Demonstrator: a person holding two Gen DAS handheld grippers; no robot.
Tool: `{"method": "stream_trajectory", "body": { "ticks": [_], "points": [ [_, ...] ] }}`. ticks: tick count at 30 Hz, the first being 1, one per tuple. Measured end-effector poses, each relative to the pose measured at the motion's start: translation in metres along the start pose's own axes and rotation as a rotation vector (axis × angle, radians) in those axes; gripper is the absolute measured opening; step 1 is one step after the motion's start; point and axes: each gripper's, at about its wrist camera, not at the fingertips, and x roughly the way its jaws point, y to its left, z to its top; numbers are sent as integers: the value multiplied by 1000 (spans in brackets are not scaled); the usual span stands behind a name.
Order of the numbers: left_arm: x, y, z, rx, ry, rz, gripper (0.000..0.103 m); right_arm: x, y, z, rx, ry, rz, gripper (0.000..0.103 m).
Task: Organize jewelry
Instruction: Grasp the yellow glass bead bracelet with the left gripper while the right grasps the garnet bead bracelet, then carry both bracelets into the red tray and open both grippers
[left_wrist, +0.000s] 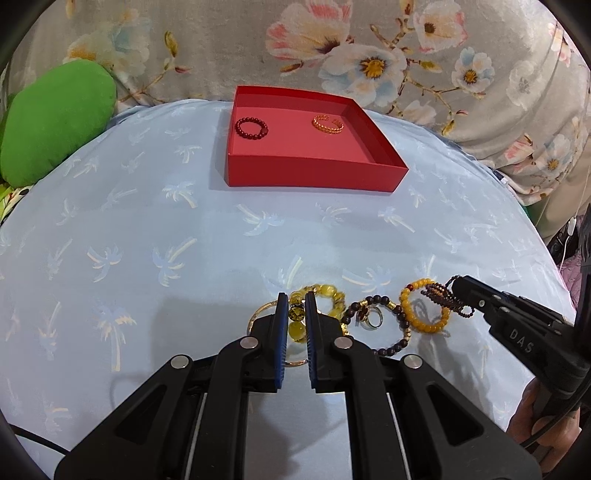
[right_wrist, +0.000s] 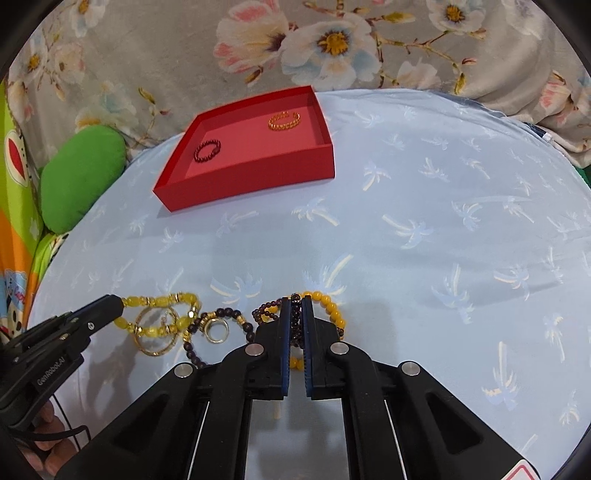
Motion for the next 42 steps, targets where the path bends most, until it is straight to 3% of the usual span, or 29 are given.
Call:
{"method": "stream_trajectory", "body": {
  "ticks": [10,18,23,31,42],
  "points": [
    [-29,-12,42,45,-75,-18,9,-23,4,46,-3,-62,59,5],
    [-26,-22,112,90,-151,-15,9,-13,13,118,-37,-114,83,5],
    [-1,-22,154,88,-170,4,9,11,18,163,-57,-139,74,5],
    [57,-11,201,62,-147,15,9,77,17,215,-44,-102,79,5],
    [132,9,219,29,-73,37,9,158,23,234,-60,-17,53,6]
  ]
}}
